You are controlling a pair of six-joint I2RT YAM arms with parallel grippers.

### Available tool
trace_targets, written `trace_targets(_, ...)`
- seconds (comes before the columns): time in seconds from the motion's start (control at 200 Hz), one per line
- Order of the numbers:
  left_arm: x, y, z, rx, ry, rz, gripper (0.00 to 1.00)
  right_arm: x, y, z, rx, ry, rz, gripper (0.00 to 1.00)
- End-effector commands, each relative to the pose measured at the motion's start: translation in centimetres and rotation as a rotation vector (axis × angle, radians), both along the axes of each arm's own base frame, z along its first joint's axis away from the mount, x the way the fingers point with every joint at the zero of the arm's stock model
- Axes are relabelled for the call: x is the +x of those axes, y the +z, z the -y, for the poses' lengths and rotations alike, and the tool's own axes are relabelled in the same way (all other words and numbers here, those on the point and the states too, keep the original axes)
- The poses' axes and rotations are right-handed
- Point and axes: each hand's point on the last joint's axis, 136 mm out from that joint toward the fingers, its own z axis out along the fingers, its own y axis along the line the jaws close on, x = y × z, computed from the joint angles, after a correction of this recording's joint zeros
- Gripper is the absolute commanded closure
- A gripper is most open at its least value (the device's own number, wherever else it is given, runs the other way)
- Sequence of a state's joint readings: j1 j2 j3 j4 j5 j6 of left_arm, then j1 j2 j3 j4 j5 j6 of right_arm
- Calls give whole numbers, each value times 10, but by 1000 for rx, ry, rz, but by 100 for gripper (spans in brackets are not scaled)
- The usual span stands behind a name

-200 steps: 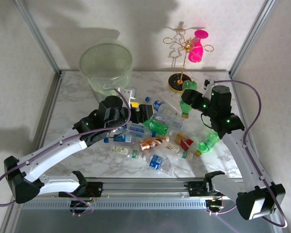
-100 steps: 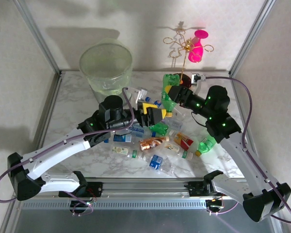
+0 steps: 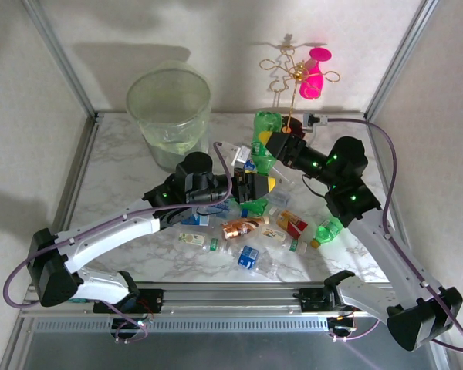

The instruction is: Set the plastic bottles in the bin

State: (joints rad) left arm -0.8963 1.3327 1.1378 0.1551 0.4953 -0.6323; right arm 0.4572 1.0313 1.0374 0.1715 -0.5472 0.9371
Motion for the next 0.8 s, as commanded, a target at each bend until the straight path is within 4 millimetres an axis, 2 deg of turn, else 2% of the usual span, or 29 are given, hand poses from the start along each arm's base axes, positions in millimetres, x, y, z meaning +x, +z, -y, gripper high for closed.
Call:
trace_targets(0.0,-8,35,4,-80,-44,63,62,-12,11,1,30,19,44,44)
trace_targets(0.065,-9,34,5,-79,-52,64,69,-12,10,2,26,12,43,44)
trace_targets(0.115,-10,33,6,-77,-57,62,69,-13,9,3,23,8,45,44)
trace_targets(0.2,-9,33,4,-76,-46,62,61,-13,6,4,21,-1,40,44)
trace_targets(0.265,-8,35,2,-76,-29,72,61,-13,4,4,22,1,35,44)
trace_targets(0.421,-7,44,-4,-65,-5,106,68,-13,0,5,22,0,24,44)
trace_targets(0.526,-6,48,-6,-57,4,121,81,-14,-2,6,22,-5,20,44)
trace_targets(0.596,-7,49,-6,-56,0,122,85,-14,-4,6,14,-7,20,43)
trace_targets(0.636,-8,49,-7,-56,-2,122,85,-15,-5,6,8,-9,19,39)
trace_targets(0.721,-8,49,-10,-52,11,122,85,-12,-7,10,-26,-38,22,15)
trace_targets(0.791,-5,47,-16,-37,44,130,86,-9,-8,13,-58,-69,24,6)
